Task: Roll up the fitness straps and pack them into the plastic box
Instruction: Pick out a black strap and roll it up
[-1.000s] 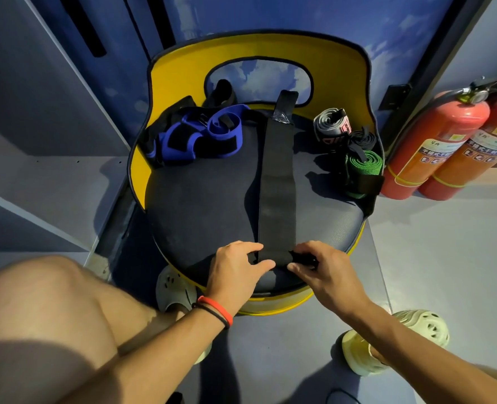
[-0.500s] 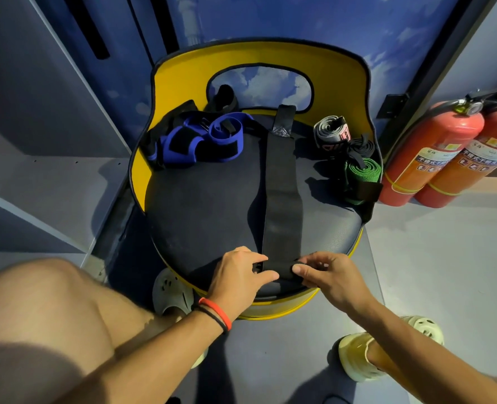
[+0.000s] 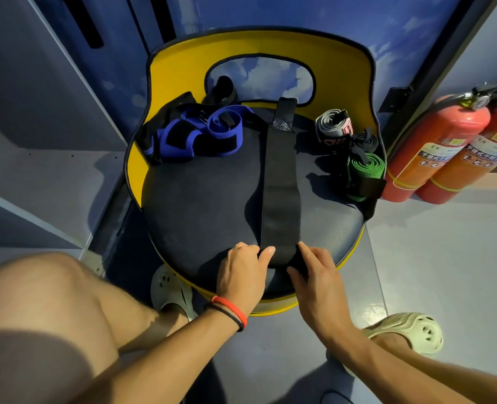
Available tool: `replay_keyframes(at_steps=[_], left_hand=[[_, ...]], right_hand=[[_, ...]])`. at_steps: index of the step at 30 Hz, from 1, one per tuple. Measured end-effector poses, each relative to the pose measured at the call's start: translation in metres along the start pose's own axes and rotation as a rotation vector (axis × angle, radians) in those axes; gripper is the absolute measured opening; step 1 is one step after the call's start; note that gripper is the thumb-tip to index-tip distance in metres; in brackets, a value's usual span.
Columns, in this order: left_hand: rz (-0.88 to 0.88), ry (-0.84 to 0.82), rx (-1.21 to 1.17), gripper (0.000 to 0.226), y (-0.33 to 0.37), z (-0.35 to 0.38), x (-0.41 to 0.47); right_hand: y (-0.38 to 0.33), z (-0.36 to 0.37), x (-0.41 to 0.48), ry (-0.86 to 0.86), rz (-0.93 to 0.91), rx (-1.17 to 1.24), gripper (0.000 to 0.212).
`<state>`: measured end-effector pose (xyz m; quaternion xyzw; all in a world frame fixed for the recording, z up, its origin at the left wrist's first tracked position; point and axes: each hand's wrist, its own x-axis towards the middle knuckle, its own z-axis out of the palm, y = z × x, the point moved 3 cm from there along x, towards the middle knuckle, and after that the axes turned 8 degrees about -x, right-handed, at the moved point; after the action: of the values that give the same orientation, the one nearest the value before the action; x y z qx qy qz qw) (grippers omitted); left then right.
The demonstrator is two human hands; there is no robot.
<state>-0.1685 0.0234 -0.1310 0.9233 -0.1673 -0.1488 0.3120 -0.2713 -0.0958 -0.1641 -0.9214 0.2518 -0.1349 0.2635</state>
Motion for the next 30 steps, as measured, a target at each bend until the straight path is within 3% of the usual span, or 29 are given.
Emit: replay_keyframes(at_steps=[8, 15, 19, 22, 27, 30], left_hand=[[0.168, -0.021, 0.278, 0.047, 0.011, -0.004, 0.004], [0.23, -0.009, -0.088, 0.029, 0.003, -0.014, 0.013], [0.261, -0.114, -0.064, 0.055, -0.009, -0.007, 0.007], [0.302, -0.131, -0.023, 0.051, -0.013, -0.01, 0.015], [0.28, -0.186, -0.077, 0.046, -0.011, -0.018, 0.025], [0.205, -0.212, -0.154, 0.041, -0.015, -0.017, 0.03]], right_hand=[[0.018, -0.015, 0.026, -0.132, -0.179, -0.109, 0.043], [0.024, -0.021, 0.042, -0.291, -0.192, -0.073, 0.056], [0.025, -0.017, 0.04, -0.268, -0.169, -0.039, 0.053], [0.021, -0.016, 0.037, -0.218, -0.199, -0.089, 0.043], [0.014, -0.027, 0.041, -0.146, -0.413, -0.155, 0.035], [0.017, -0.026, 0.037, -0.206, -0.459, -0.18, 0.045]])
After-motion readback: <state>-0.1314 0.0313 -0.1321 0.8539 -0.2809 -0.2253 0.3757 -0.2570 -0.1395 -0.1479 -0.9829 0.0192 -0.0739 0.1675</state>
